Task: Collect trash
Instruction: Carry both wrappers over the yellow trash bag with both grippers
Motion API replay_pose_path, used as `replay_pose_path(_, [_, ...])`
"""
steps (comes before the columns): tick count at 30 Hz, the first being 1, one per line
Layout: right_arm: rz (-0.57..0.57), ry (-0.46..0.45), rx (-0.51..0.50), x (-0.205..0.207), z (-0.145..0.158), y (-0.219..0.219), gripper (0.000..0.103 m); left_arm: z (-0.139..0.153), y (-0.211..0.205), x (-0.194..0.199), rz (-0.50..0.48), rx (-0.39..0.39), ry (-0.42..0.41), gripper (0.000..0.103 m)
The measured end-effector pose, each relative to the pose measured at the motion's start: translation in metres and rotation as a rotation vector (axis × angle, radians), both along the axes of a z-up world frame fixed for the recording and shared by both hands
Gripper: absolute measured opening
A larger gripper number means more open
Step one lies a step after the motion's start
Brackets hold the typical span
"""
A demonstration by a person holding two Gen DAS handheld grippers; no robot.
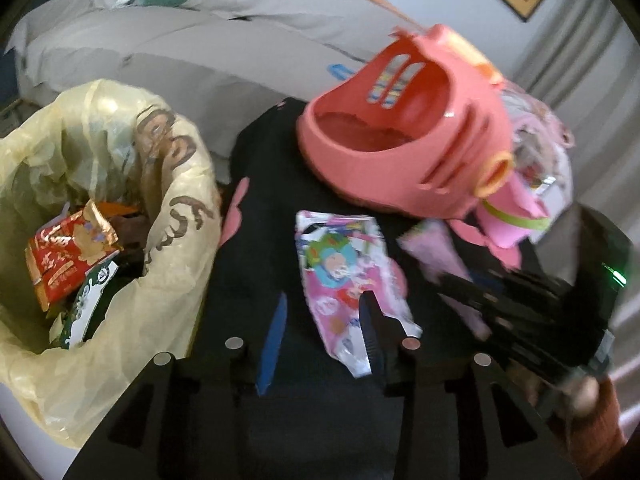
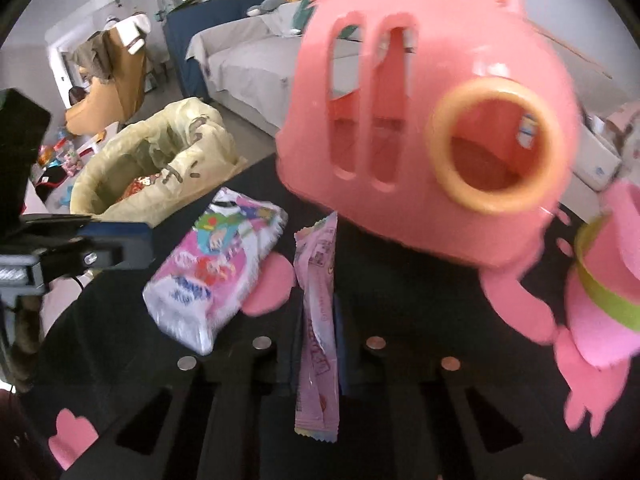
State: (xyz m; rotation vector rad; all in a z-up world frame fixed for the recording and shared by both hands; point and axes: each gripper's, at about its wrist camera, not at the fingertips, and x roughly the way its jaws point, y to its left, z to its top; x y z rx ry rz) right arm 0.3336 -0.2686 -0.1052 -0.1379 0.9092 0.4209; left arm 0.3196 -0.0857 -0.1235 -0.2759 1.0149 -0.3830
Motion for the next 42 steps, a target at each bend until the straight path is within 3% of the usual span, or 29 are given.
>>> replay_pose_path(4, [-0.058, -0.002, 0.027, -0.019, 0.003, -0.027, 0.013, -0.009, -0.007, 0.01, 0.042, 0.007, 0.018, 0.04])
replay_pose_path(8, [-0.104, -0.015, 0.055, -0.037, 0.007, -0.049, 0.013, -0.01, -0.027, 0.013, 0.006, 0.024, 0.003, 0.04])
replay_pose_path(13, [-0.138, -0.056, 0.056, -0.048, 0.011, -0.054, 0.013, -0.009, -0.051, 0.009, 0.005, 0.154, -0.043, 0.039])
replay_pose_path(15, [-0.144, -0.065, 0.067, -0.051, 0.014, -0.055, 0.013, -0.01, -0.055, 0.008, -0.019, 0.162, -0.037, 0.004])
replay_pose_path(19, [-0.153, -0.095, 0.09, -0.057, 0.026, -0.052, 0.013, 0.0, -0.044, -0.003, -0.021, 0.108, -0.047, 0.004])
replay_pose_path(23, [-0.123, -0.15, 0.093, -0.064, 0.049, -0.032, 0.013, 0.042, -0.018, -0.029, -0.001, 0.119, -0.182, 0.004])
replay_pose_path(28, [-0.07, -0.232, 0.112, -0.068, 0.086, 0.004, 0.013, 0.101, 0.034, -0.058, 0.071, 0.201, -0.356, 0.004])
replay_pose_path(34, [0.042, -0.321, 0.162, -0.068, 0.131, 0.073, 0.013, 0.138, 0.104, -0.075, 0.175, 0.204, -0.433, 0.004])
replay_pose_path(42, [0.138, -0.289, 0.24, -0.038, 0.15, 0.153, 0.013, 0.137, 0.18, -0.071, 0.248, 0.114, -0.409, 0.004])
